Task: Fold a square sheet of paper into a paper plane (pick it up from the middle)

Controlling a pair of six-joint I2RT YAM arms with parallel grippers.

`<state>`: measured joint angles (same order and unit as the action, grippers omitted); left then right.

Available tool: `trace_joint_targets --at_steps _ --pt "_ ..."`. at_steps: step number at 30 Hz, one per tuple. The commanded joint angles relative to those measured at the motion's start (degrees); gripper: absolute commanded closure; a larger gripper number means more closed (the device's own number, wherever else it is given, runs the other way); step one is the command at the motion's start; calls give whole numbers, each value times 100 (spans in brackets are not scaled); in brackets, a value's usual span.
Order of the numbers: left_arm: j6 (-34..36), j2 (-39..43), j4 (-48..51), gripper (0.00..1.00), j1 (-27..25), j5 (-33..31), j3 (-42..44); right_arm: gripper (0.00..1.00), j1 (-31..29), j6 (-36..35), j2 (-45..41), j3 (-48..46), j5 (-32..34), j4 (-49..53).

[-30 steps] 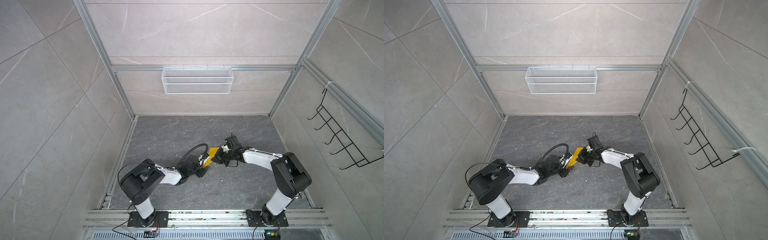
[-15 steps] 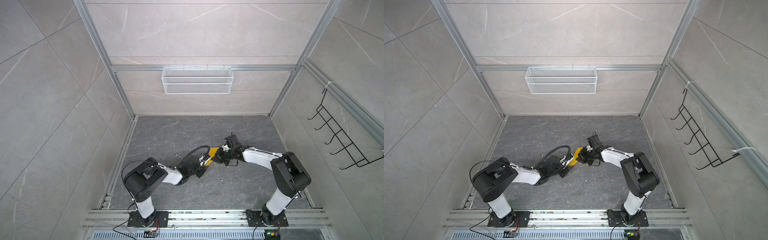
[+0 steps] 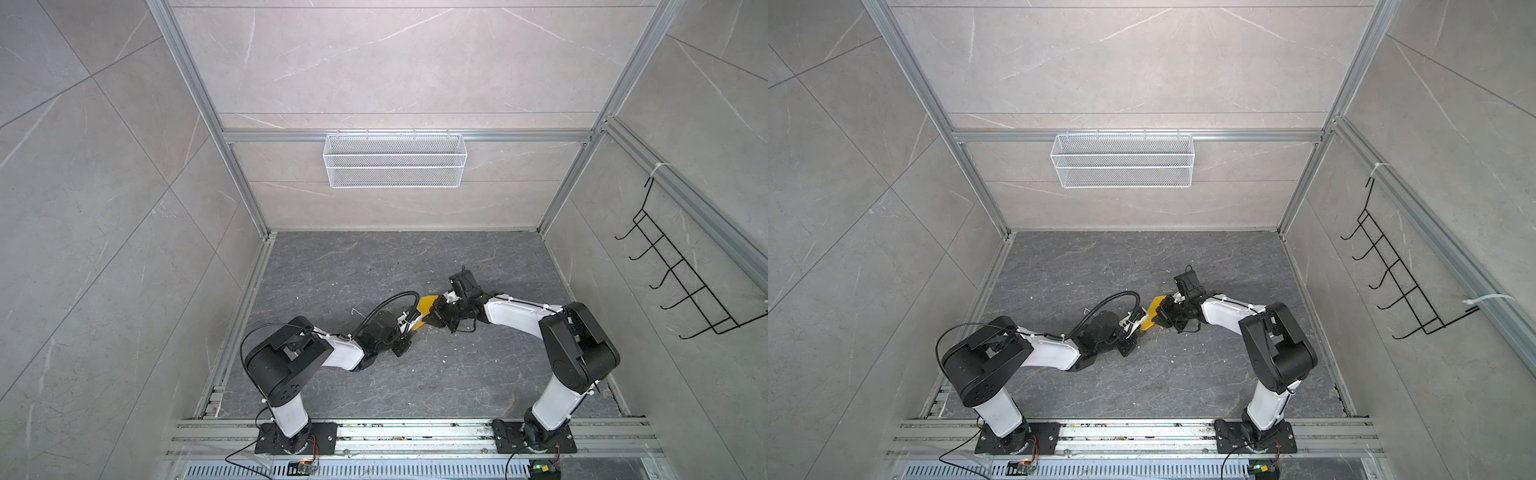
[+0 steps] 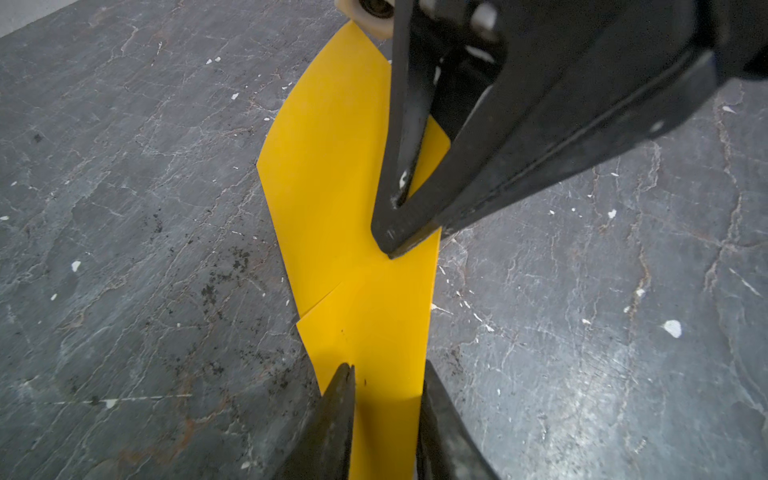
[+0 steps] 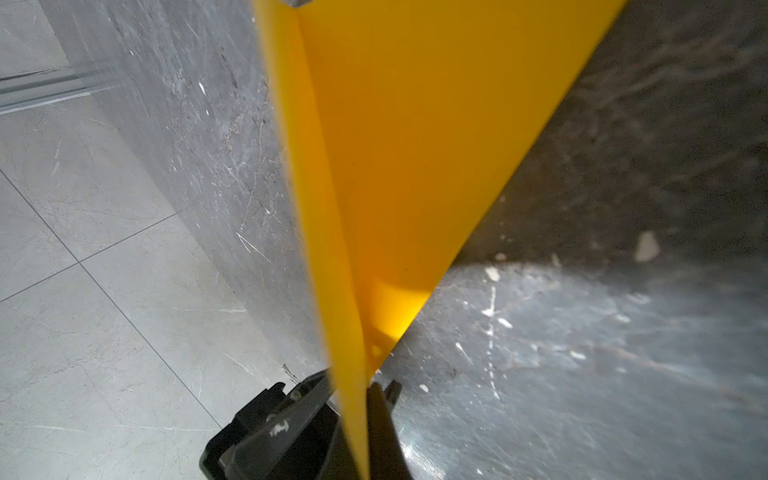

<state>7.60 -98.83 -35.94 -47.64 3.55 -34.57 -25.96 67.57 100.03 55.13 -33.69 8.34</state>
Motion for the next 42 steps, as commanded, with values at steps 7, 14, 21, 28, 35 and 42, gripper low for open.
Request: trace_joint_targets --at_steps 7,14,21,28,35,42 --pt "-4 -80 260 87 0 94 -242 79 23 142 113 42 -51 84" --pt "-16 -113 349 90 0 247 -278 54 54 -1 38 117 125 324" --pt "-118 -144 490 94 -2 419 -357 39 132 -235 -74 171 307 561" --pt "-311 -129 1099 98 9 640 -636 28 266 -712 -309 174 689 868" --pt "-699 -76 1589 100 16 763 -830 20 425 -1265 -678 0 1088 890" --pt "-1209 9 1802 100 32 851 -861 20 485 -1565 -854 -68 1225 953"
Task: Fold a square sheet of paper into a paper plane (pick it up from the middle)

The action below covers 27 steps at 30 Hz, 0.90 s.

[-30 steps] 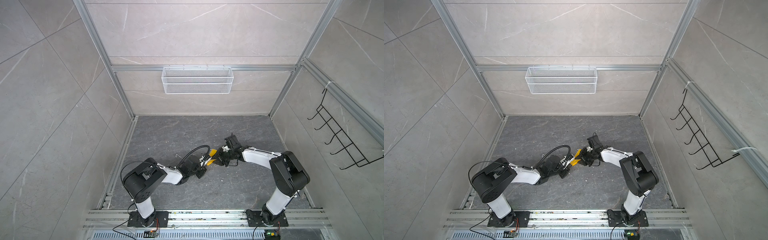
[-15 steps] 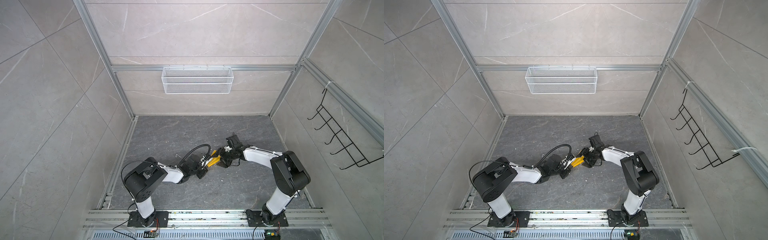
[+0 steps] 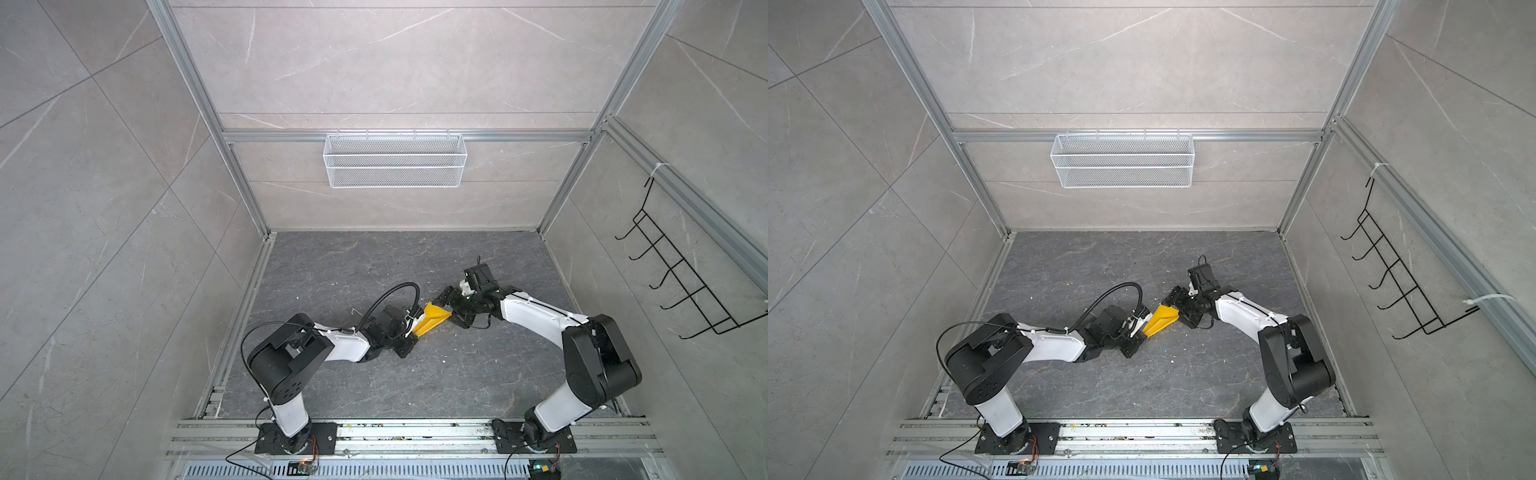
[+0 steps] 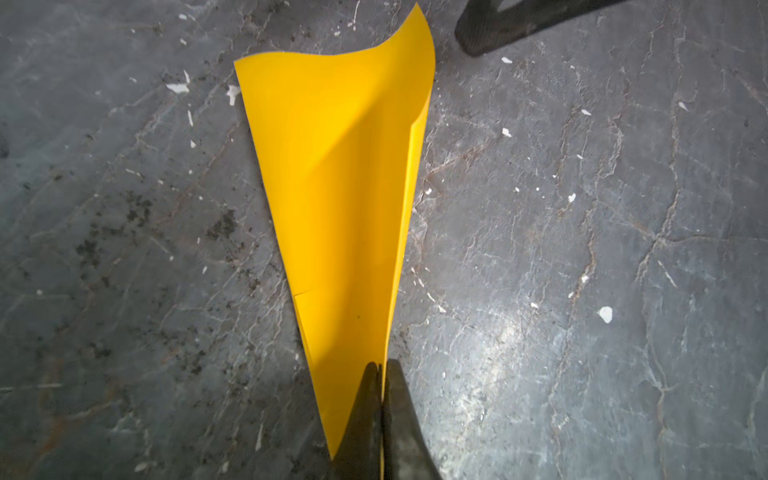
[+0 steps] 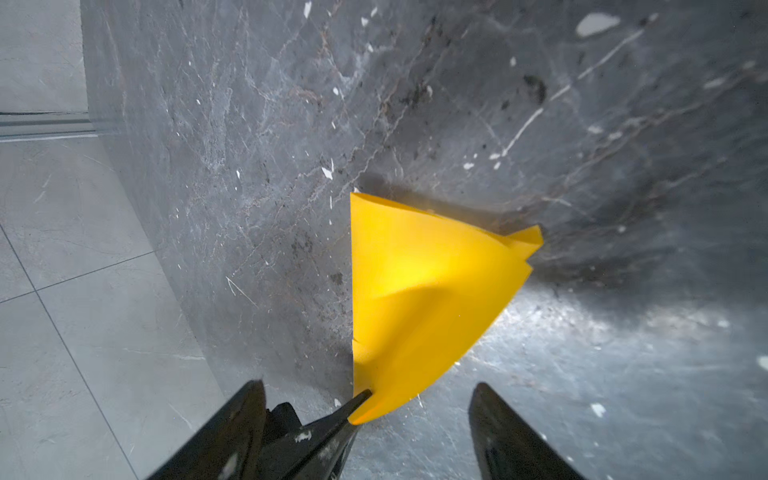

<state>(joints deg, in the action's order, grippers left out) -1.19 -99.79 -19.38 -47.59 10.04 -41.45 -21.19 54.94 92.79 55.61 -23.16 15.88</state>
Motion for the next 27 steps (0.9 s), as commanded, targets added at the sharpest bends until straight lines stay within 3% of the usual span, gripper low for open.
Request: trace_joint_targets --at_steps 1,10,20,27 --pt "-377 115 173 100 29 230 -183 20 9 -337 -138 -130 176 198" --pt "-1029 116 293 100 139 560 -258 20 11 -1055 -435 -280 349 249" --pt "-2064 -79 19 100 330 867 -132 20 -15 -2344 -797 -713 584 187" --pt "-2538 -232 94 100 362 1021 -203 22 -384 -2952 -693 -757 834 179"
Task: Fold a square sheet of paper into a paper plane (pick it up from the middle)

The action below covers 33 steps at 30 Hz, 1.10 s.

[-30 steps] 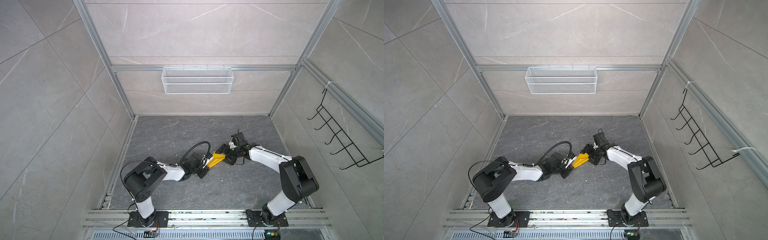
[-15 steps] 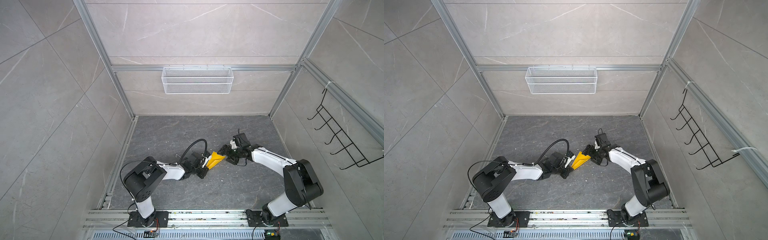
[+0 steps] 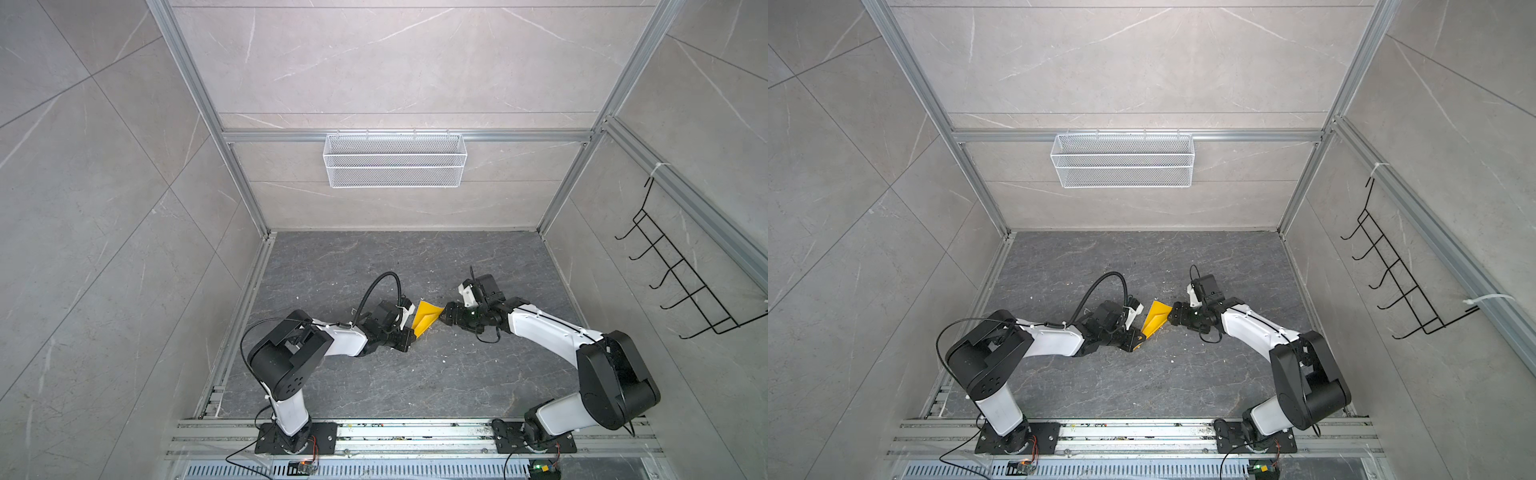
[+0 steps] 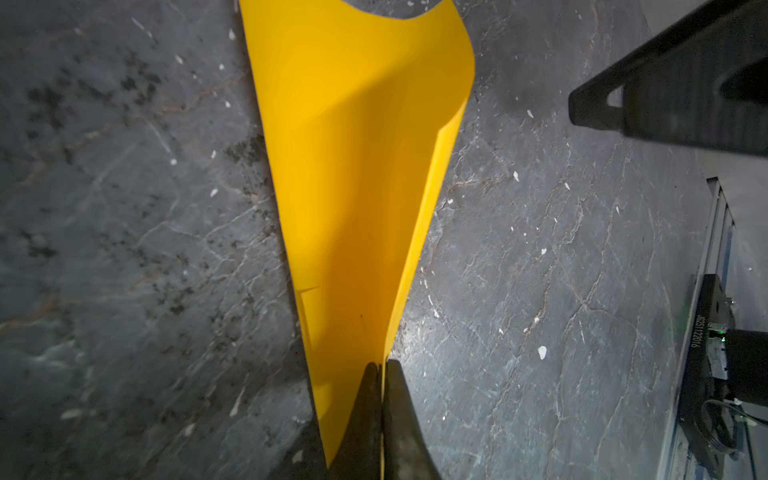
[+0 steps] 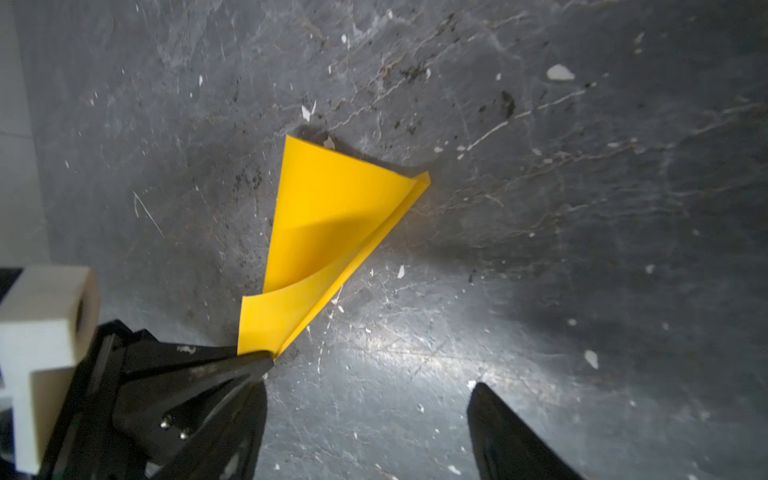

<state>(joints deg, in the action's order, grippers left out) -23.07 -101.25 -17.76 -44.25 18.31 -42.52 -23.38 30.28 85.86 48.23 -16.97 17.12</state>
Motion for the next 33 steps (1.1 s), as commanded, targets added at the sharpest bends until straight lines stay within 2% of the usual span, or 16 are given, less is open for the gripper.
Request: trace_joint_targets --at_steps 1,8,12,18,33 --pt "-362 -108 -34 100 28 220 -120 23 -229 -549 66 21 244 62" --pt "-571 -138 121 100 39 259 -142 27 -854 -1164 627 470 628 383" --pt "-703 -172 108 100 84 259 -102 30 -1008 -1437 937 673 634 479" --pt "-873 -193 -16 100 125 200 38 35 -1087 -1705 1369 1008 631 764" --pt "-1060 -311 -171 100 152 181 206 34 -1118 -1813 1981 1513 805 1220"
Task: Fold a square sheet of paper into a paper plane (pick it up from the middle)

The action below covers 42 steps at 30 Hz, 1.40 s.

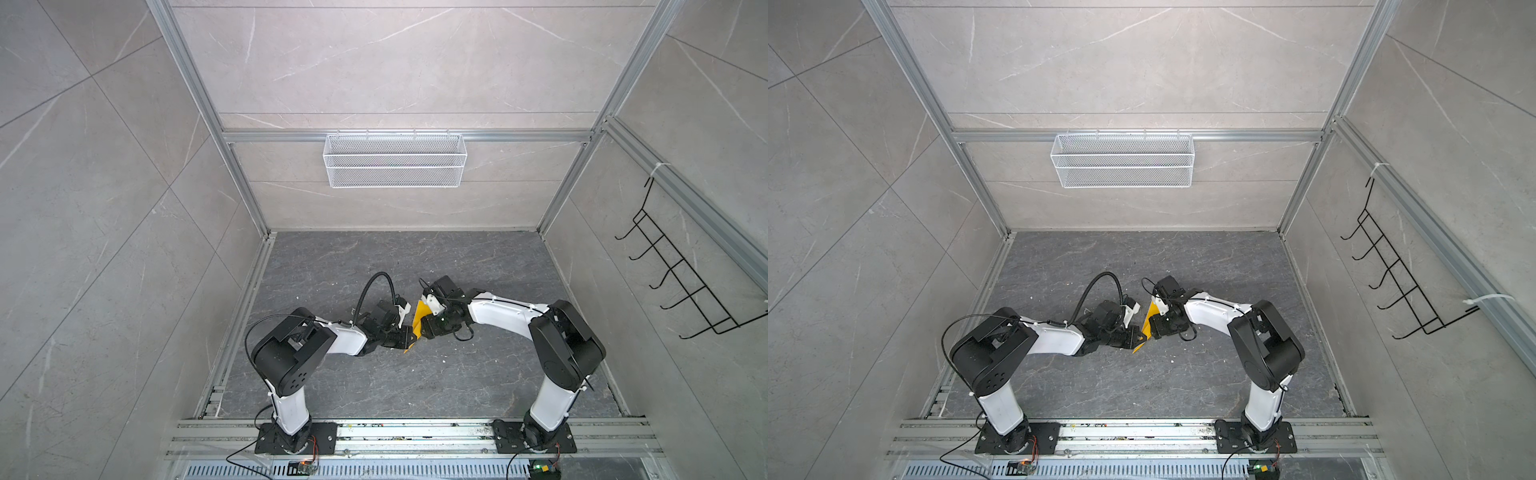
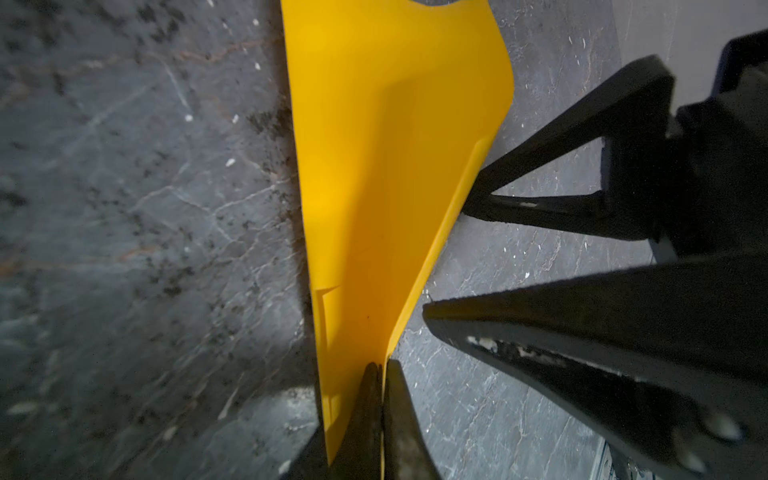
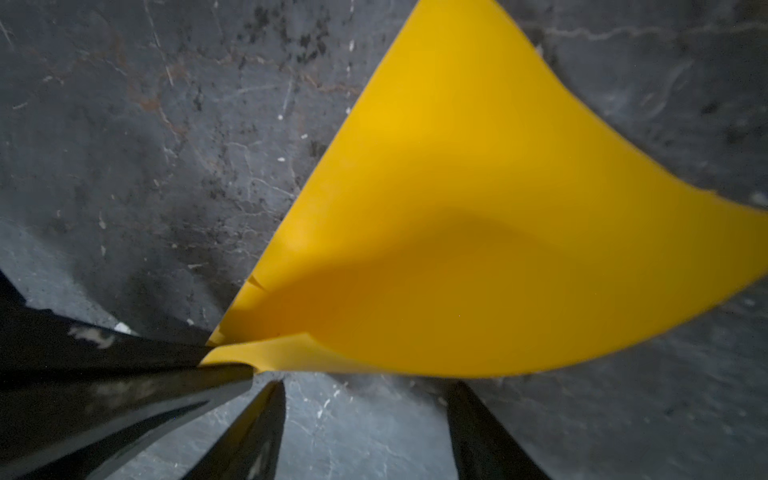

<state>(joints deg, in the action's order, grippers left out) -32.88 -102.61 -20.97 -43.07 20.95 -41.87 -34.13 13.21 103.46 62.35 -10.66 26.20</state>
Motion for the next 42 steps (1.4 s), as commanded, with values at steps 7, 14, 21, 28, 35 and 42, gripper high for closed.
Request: trace_joint_targets --at_steps 7,14,21,28,35,42 --pt "-70 -189 160 100 40 -100 179 33 -47 -65 469 214 325 469" --pt "-145 -224 216 100 62 -199 214 33 -67 60 766 360 521 625" --pt "-349 -286 203 100 132 -232 266 33 -84 -180 632 205 173 502" --pt "-410 -339 98 100 246 -153 384 39 -59 -403 479 138 -201 540" --pt "-457 -413 -30 100 320 -98 447 47 -87 -369 582 294 40 745" --pt "-500 -479 -85 100 366 -22 434 50 -274 -300 703 402 438 885"
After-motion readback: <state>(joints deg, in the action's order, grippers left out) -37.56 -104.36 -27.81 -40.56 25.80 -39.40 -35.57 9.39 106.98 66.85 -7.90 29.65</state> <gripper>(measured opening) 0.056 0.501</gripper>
